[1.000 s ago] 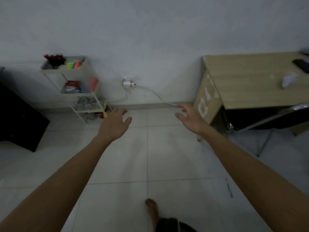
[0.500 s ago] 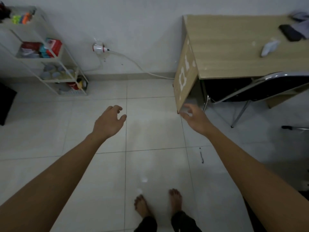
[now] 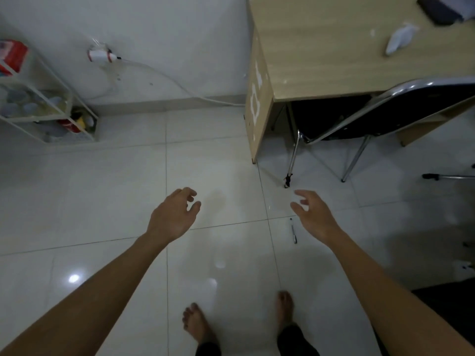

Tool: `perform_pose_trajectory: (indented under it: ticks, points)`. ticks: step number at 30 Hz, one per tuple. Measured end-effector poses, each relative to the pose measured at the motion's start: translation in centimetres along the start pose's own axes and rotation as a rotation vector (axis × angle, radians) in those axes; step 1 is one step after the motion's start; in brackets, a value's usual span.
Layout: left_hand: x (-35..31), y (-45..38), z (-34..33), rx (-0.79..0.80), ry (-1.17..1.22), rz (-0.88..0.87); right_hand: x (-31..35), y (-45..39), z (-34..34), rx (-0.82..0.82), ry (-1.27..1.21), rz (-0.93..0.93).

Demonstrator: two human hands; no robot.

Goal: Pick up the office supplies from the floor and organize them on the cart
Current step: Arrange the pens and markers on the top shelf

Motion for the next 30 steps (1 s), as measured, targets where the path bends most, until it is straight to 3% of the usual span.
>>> perform_pose_trajectory:
  ticks: [4, 11, 16, 23, 30]
  points:
    - [0.4, -6.0, -9.7, 0.041, 0.054, 0.039, -12.7, -5.2, -2.1, -0.014, -0.014, -0.127]
    - [3.3, -14.9, -32.5, 0.198, 0.123, 0.111, -36.9, -12.2, -9.8, 0.005, 0.043, -0.352]
    - [6.8, -19.5, -45.5, 0.251, 0.143, 0.156, -49.4, -19.7, -14.1, 0.026, 0.07, -0.393]
    - [11.6, -23.3, -56.9, 0.296, 0.167, 0.195, -59.1, -29.5, -17.9, -0.152, 0.061, -0.436]
    - [12.9, -23.0, -58.4, 0.3, 0.154, 0.215, -60.5, -31.1, -19.9, -0.182, 0.21, -0.456]
Point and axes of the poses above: each hand's wrist, its own y-axis away from the middle knuckle, its own z-axis out of the back of the hand, x = y × z, the point moved 6 cm from there along -y, towards the middle knuckle, and after that the axes turned 12 degrees about x, right-handed, at the moved point
